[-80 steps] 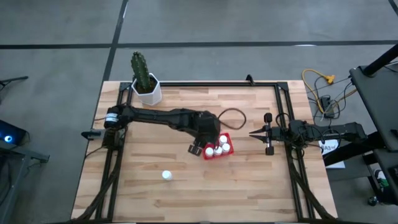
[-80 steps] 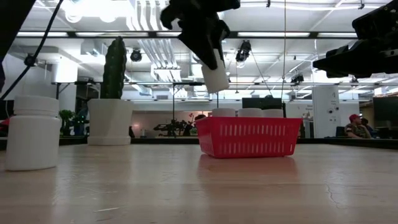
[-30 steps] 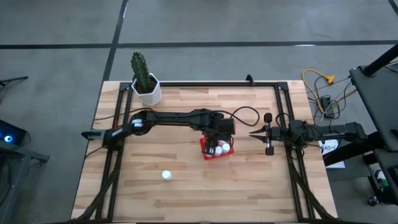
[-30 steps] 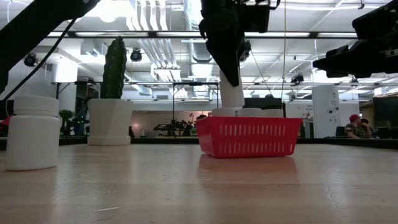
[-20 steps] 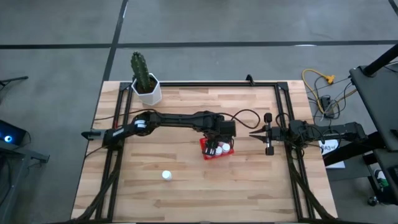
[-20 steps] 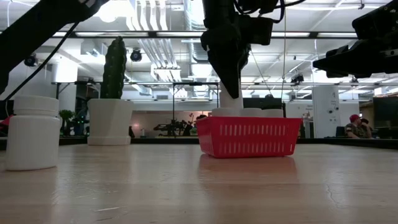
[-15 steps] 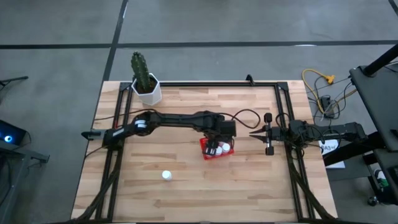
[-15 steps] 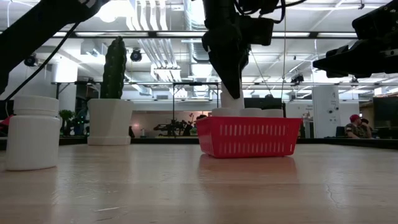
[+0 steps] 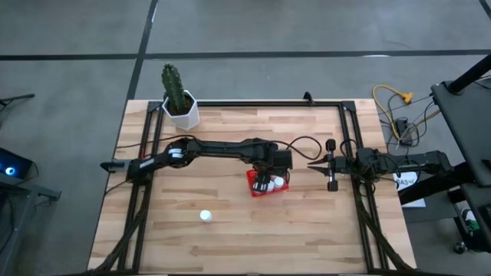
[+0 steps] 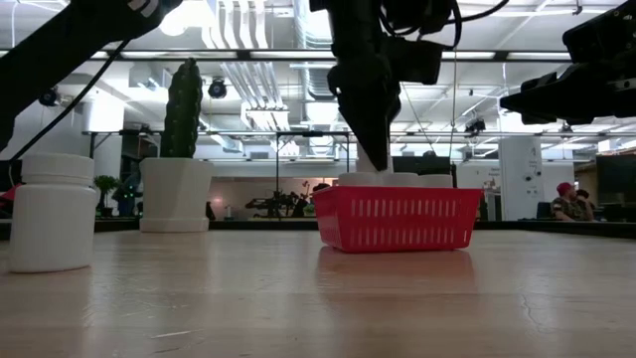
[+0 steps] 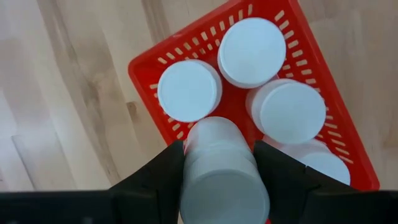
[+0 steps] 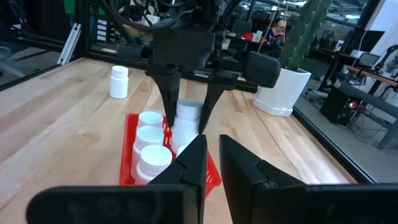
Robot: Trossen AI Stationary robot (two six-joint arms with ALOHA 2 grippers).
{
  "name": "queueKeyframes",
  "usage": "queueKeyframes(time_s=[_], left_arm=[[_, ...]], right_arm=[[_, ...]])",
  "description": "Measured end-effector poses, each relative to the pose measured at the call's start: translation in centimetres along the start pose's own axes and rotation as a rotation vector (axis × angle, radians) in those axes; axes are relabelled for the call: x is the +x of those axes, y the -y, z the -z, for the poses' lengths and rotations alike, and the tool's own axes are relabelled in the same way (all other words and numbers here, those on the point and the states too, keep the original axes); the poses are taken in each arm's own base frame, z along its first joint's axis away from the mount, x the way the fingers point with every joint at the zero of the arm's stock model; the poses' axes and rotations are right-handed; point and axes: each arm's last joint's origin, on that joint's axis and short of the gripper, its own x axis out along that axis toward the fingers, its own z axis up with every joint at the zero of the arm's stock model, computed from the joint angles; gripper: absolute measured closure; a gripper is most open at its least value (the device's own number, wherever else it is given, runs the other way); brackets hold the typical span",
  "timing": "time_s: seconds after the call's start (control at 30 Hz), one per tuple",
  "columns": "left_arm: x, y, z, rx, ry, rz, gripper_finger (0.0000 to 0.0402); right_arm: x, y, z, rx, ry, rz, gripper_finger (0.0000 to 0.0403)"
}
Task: Pick and place pill bottles into a basket
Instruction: Put the white medicine bottle into the red basket
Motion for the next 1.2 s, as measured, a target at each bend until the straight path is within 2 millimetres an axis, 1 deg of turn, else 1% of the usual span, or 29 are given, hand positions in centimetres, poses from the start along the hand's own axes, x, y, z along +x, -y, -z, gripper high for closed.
queueKeyframes(time_s=[0.17, 0.43, 0.53, 0.67, 0.77, 1.2], left_arm=[[0.0, -0.1, -0.3, -0.002, 0.028, -0.007, 0.0247], [0.1, 0.0, -0.2, -0.005, 0.024, -0.006, 0.0247], [0.7, 0.0, -0.3, -0.004, 0.014, -0.003, 0.0247], [2.3, 0.1, -0.3, 0.000, -0.021, 0.006, 0.0247], [2.8, 0.2, -0.3, 0.000, -0.029, 0.009, 0.0247], [2.7, 0.1, -0.5, 0.001, -0.002, 0.005, 0.0246]], right_arm=[[0.0, 0.0, 0.0, 0.000, 0.000, 0.000, 0.0369], [0.0, 0.0, 0.0, 0.000, 0.000, 0.000, 0.0369], [0.0, 0.0, 0.0, 0.000, 0.000, 0.000, 0.0369], [0.0, 0.0, 0.0, 0.000, 0.000, -0.001, 0.0369], [0.0, 0.0, 0.0, 0.000, 0.000, -0.001, 0.0369], [0.0, 0.0, 0.0, 0.000, 0.000, 0.000, 0.0369]])
